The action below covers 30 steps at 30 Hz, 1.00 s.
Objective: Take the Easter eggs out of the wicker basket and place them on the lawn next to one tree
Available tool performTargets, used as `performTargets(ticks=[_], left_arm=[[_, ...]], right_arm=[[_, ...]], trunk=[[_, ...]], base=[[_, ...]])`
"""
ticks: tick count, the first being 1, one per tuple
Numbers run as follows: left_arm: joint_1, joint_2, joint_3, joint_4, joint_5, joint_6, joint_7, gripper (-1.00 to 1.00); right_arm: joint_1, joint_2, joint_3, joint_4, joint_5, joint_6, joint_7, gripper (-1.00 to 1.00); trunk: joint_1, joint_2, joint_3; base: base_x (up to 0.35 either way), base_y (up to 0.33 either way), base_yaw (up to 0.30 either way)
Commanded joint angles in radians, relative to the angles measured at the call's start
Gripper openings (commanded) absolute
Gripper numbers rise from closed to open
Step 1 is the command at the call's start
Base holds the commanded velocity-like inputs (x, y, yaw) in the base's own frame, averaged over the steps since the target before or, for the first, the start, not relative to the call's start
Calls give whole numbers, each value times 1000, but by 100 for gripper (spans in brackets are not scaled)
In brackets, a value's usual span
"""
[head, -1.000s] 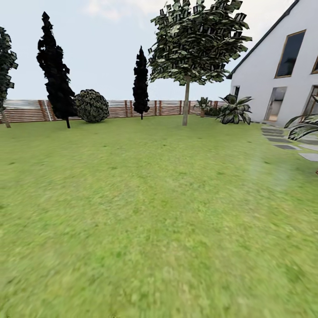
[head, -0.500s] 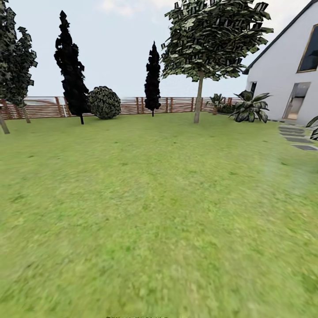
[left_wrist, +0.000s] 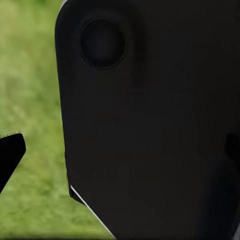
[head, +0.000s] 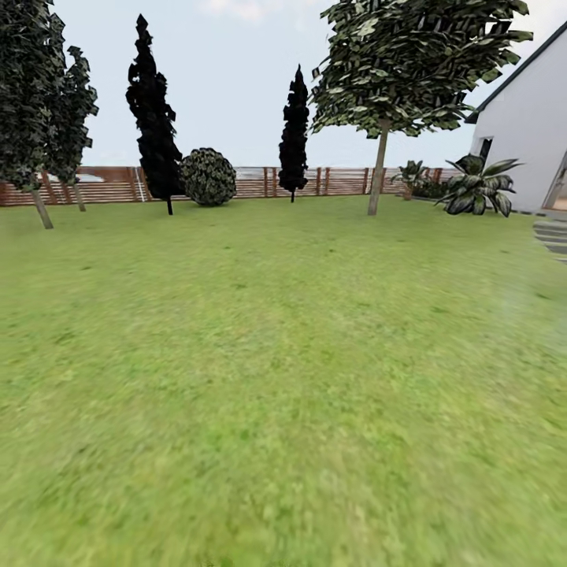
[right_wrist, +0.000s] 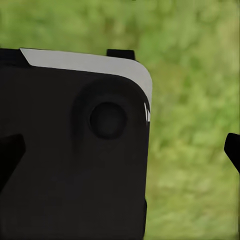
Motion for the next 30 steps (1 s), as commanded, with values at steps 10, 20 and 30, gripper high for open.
performTargets(ticks=[10, 20, 30], left_arm=[[0, 120, 0, -12, -9, 0, 2, 100], [0, 113, -1, -12, -3, 0, 2, 100], [0, 111, -2, -12, -3, 0, 2, 100]], right_arm=[[0, 2, -1, 2, 1, -9, -2, 100], [0, 0, -1, 0, 0, -9, -4, 100], [0, 3, -1, 2, 2, -9, -54, 100]], trunk=[[0, 0, -14], [0, 0, -28], [0, 0, -41]], base=[[0, 0, 182], [0, 0, 182], [0, 0, 182]])
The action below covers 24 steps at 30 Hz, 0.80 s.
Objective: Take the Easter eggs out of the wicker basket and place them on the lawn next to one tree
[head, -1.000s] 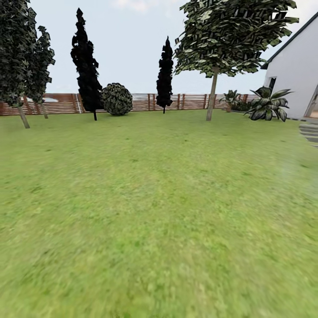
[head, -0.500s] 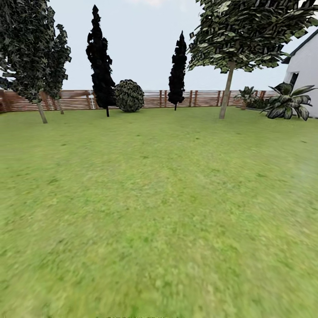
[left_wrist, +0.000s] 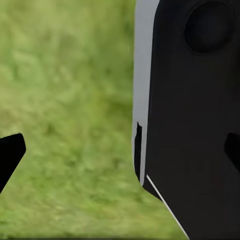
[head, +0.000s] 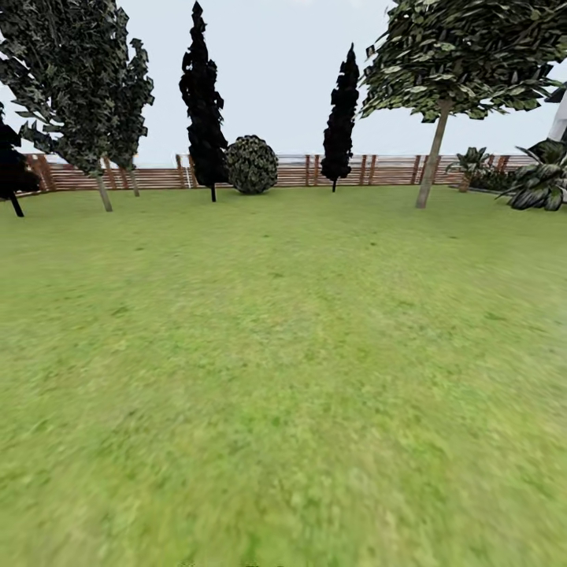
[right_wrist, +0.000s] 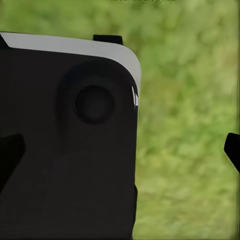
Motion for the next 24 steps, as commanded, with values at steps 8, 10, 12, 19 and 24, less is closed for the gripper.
performTargets(ticks=[8, 10, 12, 19, 24], left_arm=[[0, 1, 0, -1, 0, 0, 0, 100], [0, 1, 0, -1, 0, 0, 0, 100], [0, 1, 0, -1, 0, 0, 0, 100], [0, 1, 0, -1, 1, 0, 0, 100], [0, 1, 0, -1, 0, 0, 0, 100]], right_arm=[[0, 0, 2, 13, 3, -4, -13, 100], [0, 1, 2, 14, 3, -4, -32, 100], [0, 2, 2, 14, 6, -5, -52, 100], [-1, 3, 2, 15, 9, -6, -65, 100], [-1, 3, 1, 15, 6, -6, -65, 100]], trunk=[[0, 0, -11], [0, 0, -13], [0, 0, -15], [0, 0, -22], [0, 0, -26]], base=[[0, 0, 210], [0, 0, 249], [0, 0, 255], [0, 0, 264], [0, 0, 277]])
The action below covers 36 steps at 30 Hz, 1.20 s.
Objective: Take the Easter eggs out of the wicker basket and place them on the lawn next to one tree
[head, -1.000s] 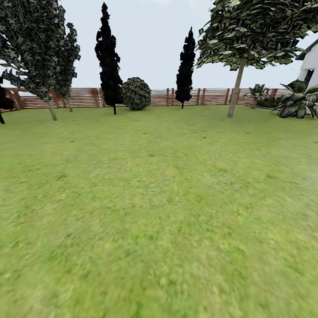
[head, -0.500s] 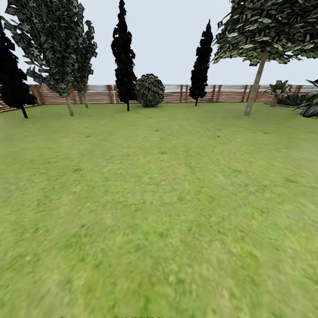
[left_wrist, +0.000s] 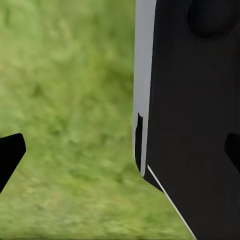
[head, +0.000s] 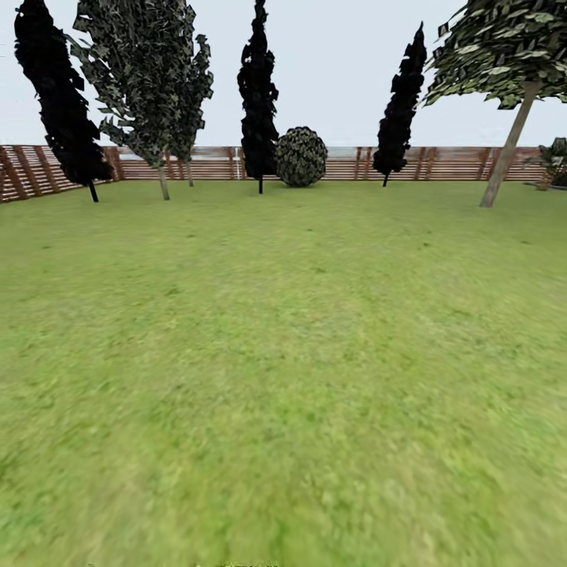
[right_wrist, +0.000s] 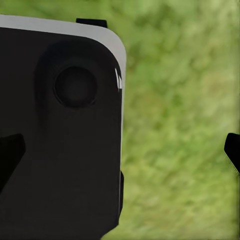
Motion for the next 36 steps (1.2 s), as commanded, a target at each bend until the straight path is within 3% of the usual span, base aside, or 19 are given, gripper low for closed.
performTargets(ticks=[1, 36], left_arm=[[0, 0, 0, -1, 1, 0, 0, 100], [0, 0, 0, -1, 0, 0, 0, 100]], right_arm=[[0, 0, 1, 1, 1, -2, -3, 100], [0, -2, 1, 6, -1, 1, -7, 100]], trunk=[[0, 0, -2], [0, 0, -30]], base=[[0, 0, 280], [0, 0, 281]])
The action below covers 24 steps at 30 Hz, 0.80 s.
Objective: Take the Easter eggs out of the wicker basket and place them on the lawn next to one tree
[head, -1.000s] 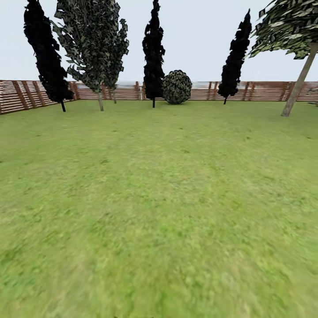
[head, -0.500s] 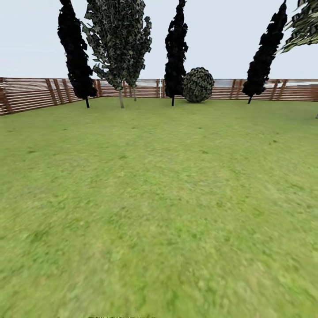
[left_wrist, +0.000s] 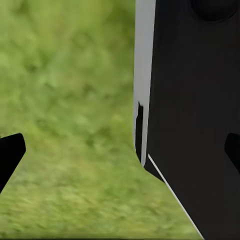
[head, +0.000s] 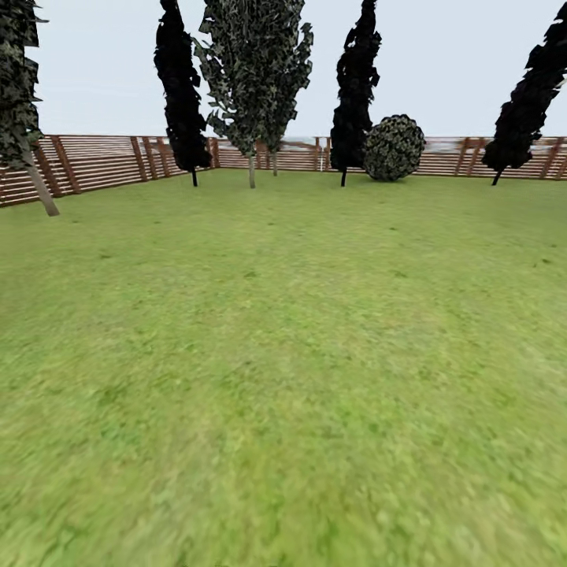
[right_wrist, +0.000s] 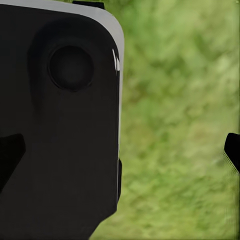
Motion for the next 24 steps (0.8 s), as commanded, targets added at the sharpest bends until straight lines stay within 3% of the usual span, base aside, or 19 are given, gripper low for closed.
performTargets(ticks=[1, 24], left_arm=[[0, 0, 0, -1, 0, 0, 0, 100], [0, 0, 0, -1, 0, 0, 0, 100]], right_arm=[[0, 0, 1, 0, 2, -3, -3, 100], [-1, -1, 2, 6, 3, -3, -3, 100]], trunk=[[0, 0, -2], [0, 0, -20]], base=[[0, 0, 281], [0, 0, 281]])
